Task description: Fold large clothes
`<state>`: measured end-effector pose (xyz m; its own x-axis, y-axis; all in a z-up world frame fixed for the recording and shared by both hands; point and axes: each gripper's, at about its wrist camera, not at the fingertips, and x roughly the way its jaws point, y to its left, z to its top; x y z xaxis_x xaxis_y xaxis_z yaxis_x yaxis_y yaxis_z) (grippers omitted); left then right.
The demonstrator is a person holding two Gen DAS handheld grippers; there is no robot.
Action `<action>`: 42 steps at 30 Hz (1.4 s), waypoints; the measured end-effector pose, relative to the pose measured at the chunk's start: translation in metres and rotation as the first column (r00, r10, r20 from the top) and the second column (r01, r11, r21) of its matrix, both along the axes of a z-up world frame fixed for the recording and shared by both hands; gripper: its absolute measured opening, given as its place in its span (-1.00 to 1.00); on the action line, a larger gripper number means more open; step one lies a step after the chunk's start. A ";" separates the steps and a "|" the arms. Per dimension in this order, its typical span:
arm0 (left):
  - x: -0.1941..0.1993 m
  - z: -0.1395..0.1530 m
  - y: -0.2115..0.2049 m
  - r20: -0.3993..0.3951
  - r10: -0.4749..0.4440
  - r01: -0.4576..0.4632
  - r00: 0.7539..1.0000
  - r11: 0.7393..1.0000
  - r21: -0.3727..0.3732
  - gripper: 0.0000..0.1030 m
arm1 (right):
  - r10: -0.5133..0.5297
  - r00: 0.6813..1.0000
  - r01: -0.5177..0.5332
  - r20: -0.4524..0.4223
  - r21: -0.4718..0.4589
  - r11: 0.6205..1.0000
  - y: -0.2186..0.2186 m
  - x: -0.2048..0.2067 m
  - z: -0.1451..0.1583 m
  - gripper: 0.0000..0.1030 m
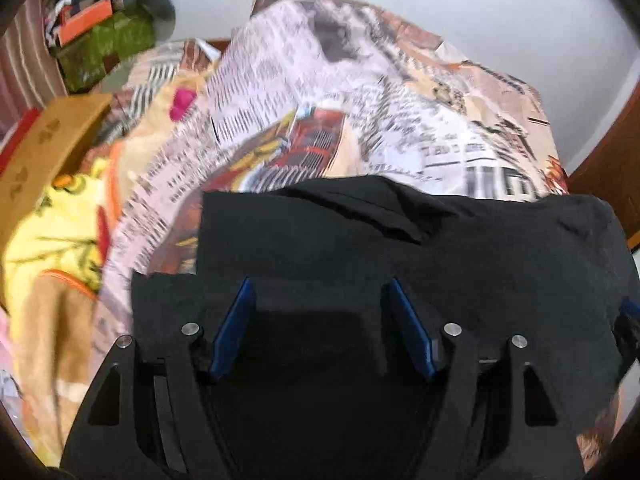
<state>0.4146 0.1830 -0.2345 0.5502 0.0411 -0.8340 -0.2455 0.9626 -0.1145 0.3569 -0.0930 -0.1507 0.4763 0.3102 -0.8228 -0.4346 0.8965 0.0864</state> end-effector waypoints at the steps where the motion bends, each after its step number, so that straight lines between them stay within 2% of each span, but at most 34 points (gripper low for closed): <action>1: -0.009 0.008 -0.006 0.020 -0.019 0.019 1.000 1.000 0.007 0.34 | 0.008 1.000 -0.008 0.003 0.017 1.000 0.002 -0.002 0.003 -0.13; 5: -0.035 0.020 -0.024 0.060 -0.084 0.082 0.995 0.996 0.021 0.35 | 0.038 0.999 -0.038 0.004 -0.008 0.999 0.013 -0.010 -0.001 -0.13; 7: -0.046 0.013 -0.033 0.043 -0.105 0.104 0.994 0.994 0.018 0.35 | 0.048 0.999 -0.048 -0.015 -0.047 0.998 0.017 -0.013 -0.011 -0.13; 9: -0.056 0.003 -0.040 0.036 -0.103 0.101 0.994 0.993 0.056 0.36 | 0.044 0.999 -0.044 -0.003 -0.056 0.997 0.016 -0.018 -0.015 -0.11; 11: -0.064 -0.004 -0.039 0.031 -0.090 0.087 0.995 0.992 0.089 0.36 | 0.040 0.999 -0.041 -0.003 -0.060 0.997 0.014 -0.023 -0.012 -0.07; 13: -0.072 -0.005 -0.035 0.032 -0.076 0.073 0.997 0.993 0.089 0.35 | 0.036 0.999 -0.037 -0.013 -0.060 0.998 0.012 -0.027 -0.007 -0.06; 16: -0.086 0.000 -0.027 0.036 -0.059 0.056 0.998 0.995 0.085 0.35 | 0.034 0.999 -0.036 -0.025 -0.061 0.997 0.008 -0.032 0.000 -0.06; 20: -0.105 0.012 -0.017 0.059 -0.010 0.002 0.998 0.992 0.129 0.35 | 0.027 1.000 -0.028 -0.012 -0.069 0.997 0.008 -0.040 0.008 -0.06; 27: -0.136 0.039 0.012 0.133 0.091 -0.101 0.987 0.992 0.071 0.35 | 0.040 0.998 -0.038 0.040 -0.034 0.999 0.022 -0.052 0.028 -0.06; 31: -0.147 0.035 0.031 0.132 0.170 -0.166 0.976 0.985 -0.048 0.35 | 0.055 0.996 -0.052 0.068 -0.048 0.998 0.037 -0.055 0.028 -0.06; 34: -0.152 0.019 0.045 0.092 0.227 -0.210 0.970 0.963 -0.169 0.35 | 0.072 0.996 -0.069 0.053 -0.054 0.996 0.048 -0.056 0.021 -0.06; 37: -0.154 -0.006 0.058 0.035 0.273 -0.249 0.961 0.917 -0.313 0.35 | 0.083 0.996 -0.081 0.018 -0.068 0.994 0.057 -0.053 0.007 -0.05; 40: -0.156 -0.030 0.066 -0.020 0.280 -0.260 0.960 0.861 -0.436 0.35 | 0.082 0.997 -0.083 -0.014 -0.084 0.993 0.060 -0.050 -0.005 -0.06; 42: -0.156 -0.047 0.072 -0.055 0.279 -0.264 0.959 0.801 -0.537 0.35 | 0.086 0.996 -0.087 -0.014 -0.091 0.992 0.061 -0.050 -0.010 -0.05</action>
